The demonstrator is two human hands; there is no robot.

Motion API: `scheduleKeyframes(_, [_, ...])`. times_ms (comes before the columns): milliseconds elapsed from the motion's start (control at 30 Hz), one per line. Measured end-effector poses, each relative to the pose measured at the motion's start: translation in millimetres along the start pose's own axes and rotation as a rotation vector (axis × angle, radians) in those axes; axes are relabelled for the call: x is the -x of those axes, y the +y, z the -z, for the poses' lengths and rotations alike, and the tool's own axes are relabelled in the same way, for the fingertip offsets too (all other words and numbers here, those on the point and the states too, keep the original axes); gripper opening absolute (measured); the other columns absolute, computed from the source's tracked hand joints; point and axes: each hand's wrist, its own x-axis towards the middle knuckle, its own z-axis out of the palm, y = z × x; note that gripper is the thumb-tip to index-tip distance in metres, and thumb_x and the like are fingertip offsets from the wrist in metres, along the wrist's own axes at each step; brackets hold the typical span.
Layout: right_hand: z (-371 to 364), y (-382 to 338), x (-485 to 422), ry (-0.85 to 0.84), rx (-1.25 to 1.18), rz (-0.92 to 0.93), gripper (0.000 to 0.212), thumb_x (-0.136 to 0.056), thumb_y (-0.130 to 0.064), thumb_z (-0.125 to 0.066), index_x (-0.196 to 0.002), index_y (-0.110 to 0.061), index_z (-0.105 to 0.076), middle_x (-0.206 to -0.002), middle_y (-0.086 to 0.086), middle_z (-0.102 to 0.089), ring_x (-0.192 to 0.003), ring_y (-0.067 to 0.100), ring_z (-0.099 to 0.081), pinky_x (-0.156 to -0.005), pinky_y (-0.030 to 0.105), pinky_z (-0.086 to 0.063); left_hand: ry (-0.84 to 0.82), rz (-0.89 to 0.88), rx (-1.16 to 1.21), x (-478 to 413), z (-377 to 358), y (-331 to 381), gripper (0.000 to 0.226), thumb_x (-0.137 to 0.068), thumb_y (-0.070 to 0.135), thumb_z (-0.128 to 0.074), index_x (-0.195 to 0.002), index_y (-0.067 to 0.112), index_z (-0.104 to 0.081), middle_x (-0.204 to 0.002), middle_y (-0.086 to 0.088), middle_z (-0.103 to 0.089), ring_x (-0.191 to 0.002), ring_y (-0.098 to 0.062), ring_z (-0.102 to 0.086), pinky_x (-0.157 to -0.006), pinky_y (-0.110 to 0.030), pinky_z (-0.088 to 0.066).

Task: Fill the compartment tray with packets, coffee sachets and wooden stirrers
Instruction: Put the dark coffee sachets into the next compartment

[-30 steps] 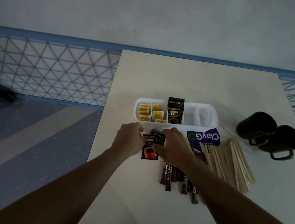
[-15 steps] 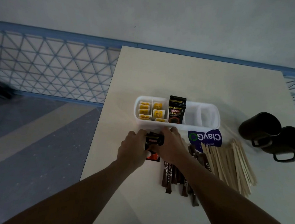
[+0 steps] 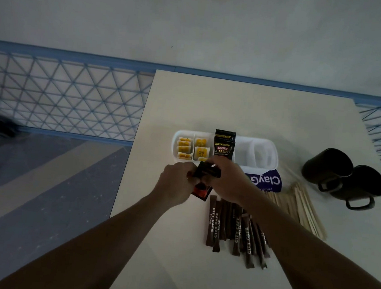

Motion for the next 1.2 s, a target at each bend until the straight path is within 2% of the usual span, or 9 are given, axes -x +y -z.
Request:
scheduleKeyframes(133, [26.1, -3.3, 0.2, 0.151, -0.189, -0.03, 0.032, -0.082, -0.015, -0.078, -0.11, -0.02, -0.061, -0.082, 0.003, -0.071, -0.056, 0.011, -0.061, -0.052, 0.026, -0.047, 0.105, -0.011, 0.068, -8.2, 14.6, 19.7, 0.014, -0.091, 0.027, -0.064, -0.093, 0.013, -0.067, -0.09, -0.004, -0.07, -0.081, -0.025, -0.065, -0.073, -0.032, -0.05])
scheduleKeyframes(267, [48.3, -2.5, 3.5, 0.155, -0.206, -0.015, 0.023, -0.08, -0.013, -0.08, -0.096, -0.019, -0.065, -0.06, 0.002, -0.069, -0.044, 0.006, -0.057, -0.048, 0.025, -0.044, 0.191, -0.031, 0.162, -20.1, 21.1, 40.5, 0.017, -0.092, 0.027, -0.062, -0.084, 0.012, -0.063, -0.079, -0.006, -0.069, -0.065, -0.023, -0.067, -0.067, -0.038, -0.055])
scheduleKeyframes(533, [68.7, -4.9, -3.2, 0.345, -0.098, 0.013, 0.019, -0.083, -0.023, -0.079, -0.077, -0.034, -0.064, -0.065, -0.014, -0.066, -0.062, 0.002, -0.061, -0.06, 0.02, -0.046, 0.245, -0.075, 0.2, -46.4, 22.9, 67.6, 0.015, -0.092, 0.022, -0.062, -0.083, 0.014, -0.071, -0.077, -0.002, -0.071, -0.073, -0.017, -0.065, -0.067, -0.028, -0.047])
scheduleKeyframes(633, [70.6, 1.2, -10.1, 0.356, -0.093, -0.015, 0.009, -0.085, -0.017, -0.075, -0.087, -0.024, -0.07, -0.071, -0.006, -0.069, -0.073, 0.017, -0.067, -0.066, 0.033, -0.054, 0.218, -0.057, 0.176, -54.9, 20.4, 69.8, 0.01, -0.088, 0.013, -0.064, -0.088, 0.012, -0.074, -0.079, -0.003, -0.072, -0.07, -0.017, -0.062, -0.053, -0.013, -0.039])
scheduleKeyframes(800, [67.8, 10.8, -19.5, 0.317, -0.028, -0.091, 0.004, -0.088, -0.018, -0.072, -0.092, -0.019, -0.071, -0.07, -0.001, -0.072, -0.068, 0.019, -0.07, -0.058, 0.023, -0.054, 0.173, -0.007, 0.109, -60.0, 13.2, 66.5, 0.014, -0.086, 0.012, -0.067, -0.097, 0.015, -0.075, -0.085, -0.002, -0.073, -0.071, -0.015, -0.063, -0.045, -0.007, -0.036])
scheduleKeyframes(867, [66.0, 15.6, -23.7, 0.277, -0.036, -0.126, 0.004, -0.089, -0.013, -0.07, -0.092, -0.015, -0.071, -0.071, 0.005, -0.073, -0.066, 0.022, -0.07, -0.063, 0.032, -0.059, 0.161, 0.018, 0.11, -61.2, 9.3, 65.6, 0.013, -0.086, 0.012, -0.067, -0.096, 0.014, -0.075, -0.085, -0.005, -0.073, -0.072, -0.017, -0.063, -0.047, -0.01, -0.036])
scheduleKeyframes(967, [64.0, 23.0, -29.7, 0.254, 0.012, -0.148, 0.009, -0.087, -0.006, -0.066, -0.091, -0.011, -0.072, -0.071, 0.008, -0.072, -0.068, 0.025, -0.069, -0.066, 0.04, -0.06, 0.146, 0.048, 0.098, -64.6, 2.9, 62.8, 0.011, -0.083, 0.015, -0.072, -0.093, 0.013, -0.076, -0.086, -0.007, -0.075, -0.081, -0.023, -0.067, -0.065, -0.025, -0.048])
scheduleKeyframes(1100, [62.0, 27.9, -34.7, 0.249, 0.084, -0.17, 0.011, -0.085, -0.006, -0.066, -0.079, -0.016, -0.068, -0.066, 0.001, -0.065, -0.066, 0.022, -0.061, -0.046, 0.017, -0.042, 0.124, 0.083, 0.084, -69.2, -2.8, 57.4, 0.008, -0.08, 0.015, -0.075, -0.088, 0.012, -0.077, -0.084, -0.008, -0.074, -0.082, -0.025, -0.067, -0.075, -0.031, -0.053])
scheduleKeyframes(1200, [63.7, 27.3, -36.3, 0.246, 0.093, -0.18, 0.007, -0.083, -0.006, -0.067, -0.08, -0.011, -0.071, -0.067, 0.003, -0.065, -0.062, 0.02, -0.055, -0.047, 0.021, -0.037, 0.111, 0.101, 0.056, -71.6, -2.4, 56.8, 0.012, -0.081, 0.017, -0.075, -0.091, 0.012, -0.077, -0.086, -0.009, -0.073, -0.08, -0.023, -0.066, -0.07, -0.026, -0.05])
